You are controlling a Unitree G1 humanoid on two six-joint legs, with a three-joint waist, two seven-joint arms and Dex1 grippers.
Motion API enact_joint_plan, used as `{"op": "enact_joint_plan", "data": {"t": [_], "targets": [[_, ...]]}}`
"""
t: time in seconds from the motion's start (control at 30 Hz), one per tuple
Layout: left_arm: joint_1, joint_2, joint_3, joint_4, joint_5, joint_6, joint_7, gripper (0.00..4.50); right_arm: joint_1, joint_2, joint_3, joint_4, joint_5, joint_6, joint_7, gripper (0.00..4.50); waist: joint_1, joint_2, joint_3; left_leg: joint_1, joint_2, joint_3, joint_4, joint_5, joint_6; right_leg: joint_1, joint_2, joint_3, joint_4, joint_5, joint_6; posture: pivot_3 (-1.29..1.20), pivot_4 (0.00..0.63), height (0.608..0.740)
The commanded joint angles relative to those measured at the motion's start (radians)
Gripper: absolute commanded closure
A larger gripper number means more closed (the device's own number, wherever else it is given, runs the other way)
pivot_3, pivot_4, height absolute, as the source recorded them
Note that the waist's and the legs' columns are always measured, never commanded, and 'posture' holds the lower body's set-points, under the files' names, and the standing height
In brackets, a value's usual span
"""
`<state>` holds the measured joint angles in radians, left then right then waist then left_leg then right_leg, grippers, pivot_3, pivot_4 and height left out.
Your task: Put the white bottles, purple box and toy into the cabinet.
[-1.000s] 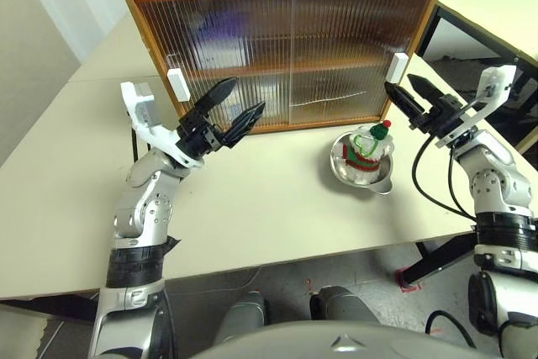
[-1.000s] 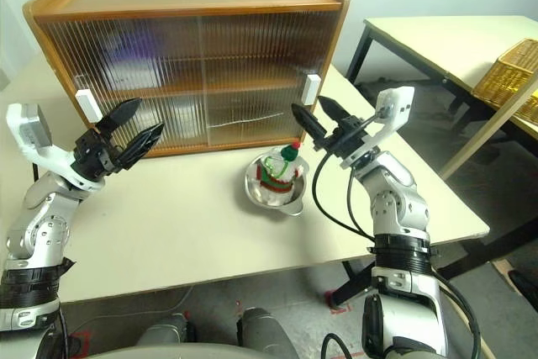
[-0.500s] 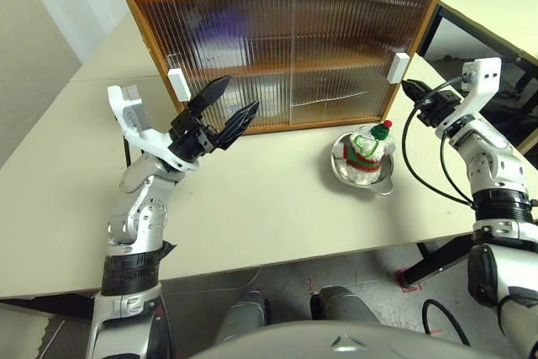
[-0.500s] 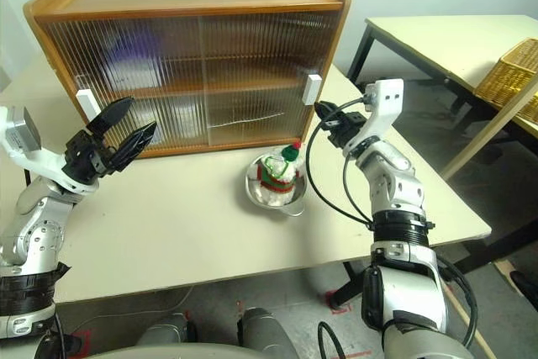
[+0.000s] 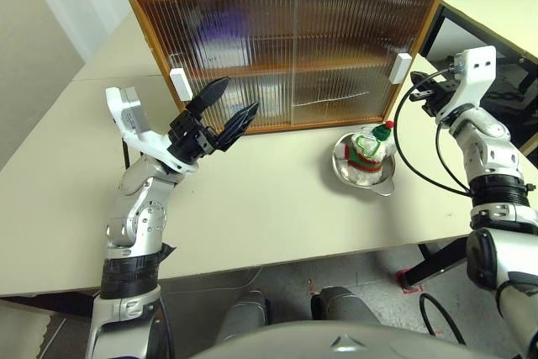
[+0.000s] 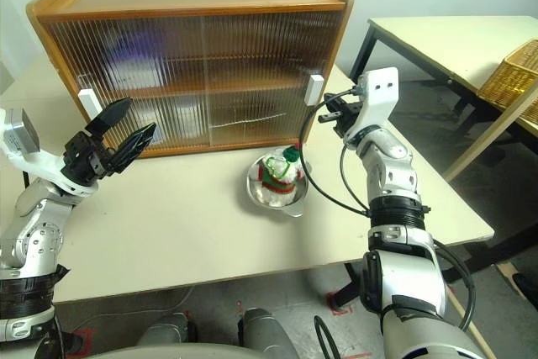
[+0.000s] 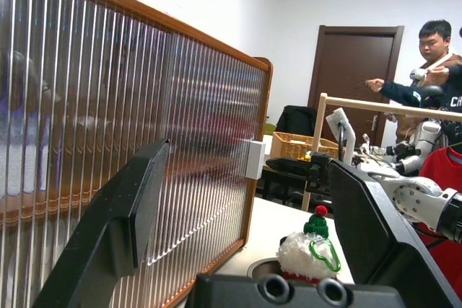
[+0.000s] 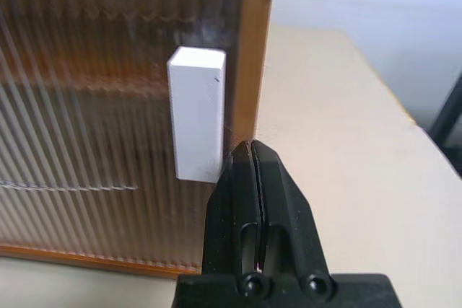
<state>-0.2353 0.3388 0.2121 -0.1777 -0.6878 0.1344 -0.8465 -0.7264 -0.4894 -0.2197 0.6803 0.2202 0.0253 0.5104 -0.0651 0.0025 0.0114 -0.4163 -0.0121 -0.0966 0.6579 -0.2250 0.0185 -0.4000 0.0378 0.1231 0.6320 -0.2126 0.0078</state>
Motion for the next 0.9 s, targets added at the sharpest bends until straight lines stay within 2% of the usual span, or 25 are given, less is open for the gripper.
{"op": "enact_joint_plan", "data": {"t": [0.03, 0.53, 0.9], "targets": [[0.009, 0.001, -0.007, -0.013, 0.001, -0.003, 0.002, 0.00, -0.019, 0.005, 0.012, 0.017, -0.018, -0.020, -0.005, 4.46, 0.000, 0.000, 0.000, 0.000, 0.000, 0.000, 0.000, 0.000, 0.000, 0.000, 0.000, 0.000, 0.000, 0.000, 0.000, -0.07, 0.000, 0.740], [0.006, -0.005, -0.011, -0.011, 0.006, -0.010, 0.008, 0.00, -0.059, 0.083, 0.056, -0.077, -0.030, 0.038, -0.027, 4.46, -0.001, 0.000, 0.000, 0.000, 0.000, 0.000, 0.000, 0.000, 0.001, 0.000, 0.000, 0.000, 0.000, 0.001, 0.001, -0.07, 0.003, 0.740], [0.014, -0.009, -0.013, -0.017, 0.011, -0.021, 0.019, 0.00, -0.084, 0.142, 0.092, -0.233, -0.019, 0.268, -0.063, 4.46, 0.001, 0.001, 0.000, 0.000, 0.001, 0.000, 0.000, 0.000, 0.001, -0.001, 0.000, -0.001, 0.000, 0.000, -0.001, -0.06, 0.006, 0.740]]}}
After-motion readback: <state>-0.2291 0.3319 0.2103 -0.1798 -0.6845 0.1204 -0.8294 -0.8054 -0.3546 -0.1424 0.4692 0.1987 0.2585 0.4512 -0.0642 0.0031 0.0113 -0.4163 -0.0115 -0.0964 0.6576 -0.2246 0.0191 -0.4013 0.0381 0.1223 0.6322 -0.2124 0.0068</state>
